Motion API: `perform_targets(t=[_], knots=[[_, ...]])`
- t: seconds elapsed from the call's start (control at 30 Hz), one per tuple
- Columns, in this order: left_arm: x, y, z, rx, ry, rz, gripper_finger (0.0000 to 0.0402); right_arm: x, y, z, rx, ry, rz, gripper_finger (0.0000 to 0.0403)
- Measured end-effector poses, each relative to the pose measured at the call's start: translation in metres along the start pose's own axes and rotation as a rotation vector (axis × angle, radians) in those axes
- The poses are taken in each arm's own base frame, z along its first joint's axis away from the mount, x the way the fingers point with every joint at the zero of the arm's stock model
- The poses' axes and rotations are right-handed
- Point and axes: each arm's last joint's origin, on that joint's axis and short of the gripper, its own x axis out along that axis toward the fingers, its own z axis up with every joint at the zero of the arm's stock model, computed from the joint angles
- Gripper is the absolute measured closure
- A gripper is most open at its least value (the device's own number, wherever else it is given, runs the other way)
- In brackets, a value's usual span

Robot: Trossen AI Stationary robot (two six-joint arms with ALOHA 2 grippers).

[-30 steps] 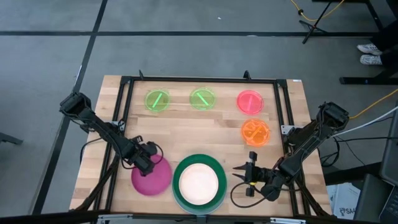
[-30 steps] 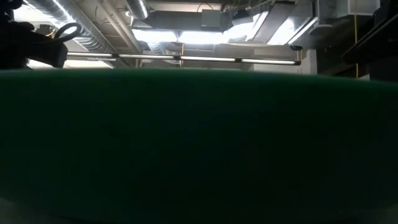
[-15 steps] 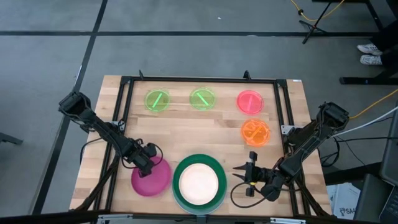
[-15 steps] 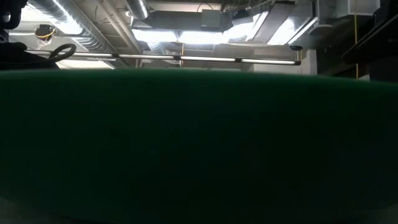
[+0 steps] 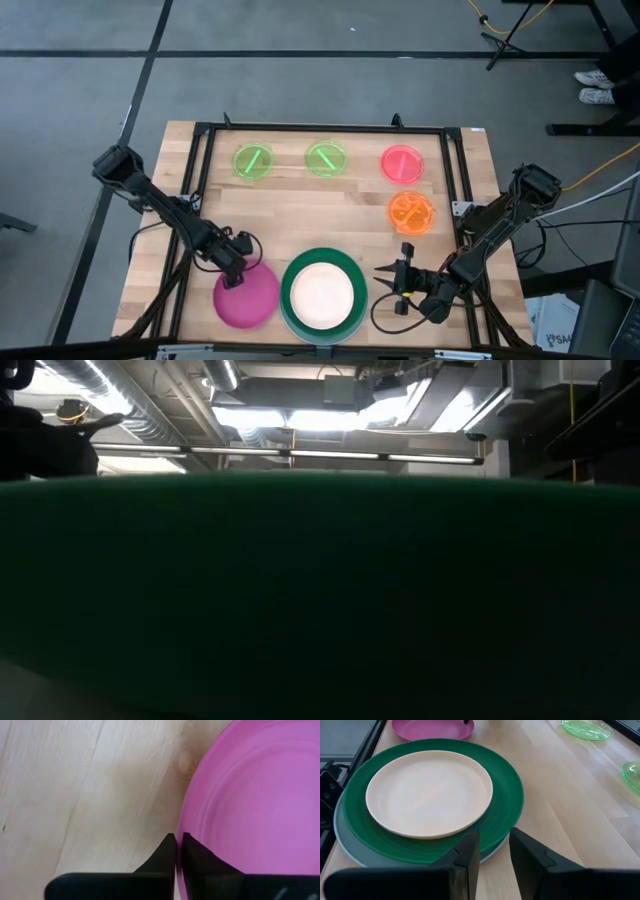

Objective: Stack plastic plates
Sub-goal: Stack the pink plate on top of the light orange plate

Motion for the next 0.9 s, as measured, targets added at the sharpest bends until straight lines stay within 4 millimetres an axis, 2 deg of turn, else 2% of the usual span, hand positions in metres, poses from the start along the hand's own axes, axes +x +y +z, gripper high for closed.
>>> perform_targets(t=[0.67, 0.9], knots=[[-0.041, 0.006, -0.002, -0.023, -0.099, -0.19, 0.04, 0.002, -0.001, 0.001, 0.0, 0.0, -0.006, 0.0304], [-0.053, -0.003, 0.007, -0.033, -0.235, -0.331, 0.0398, 0.002, -0.001, 0.001, 0.004, 0.0, -0.007, 0.0304]])
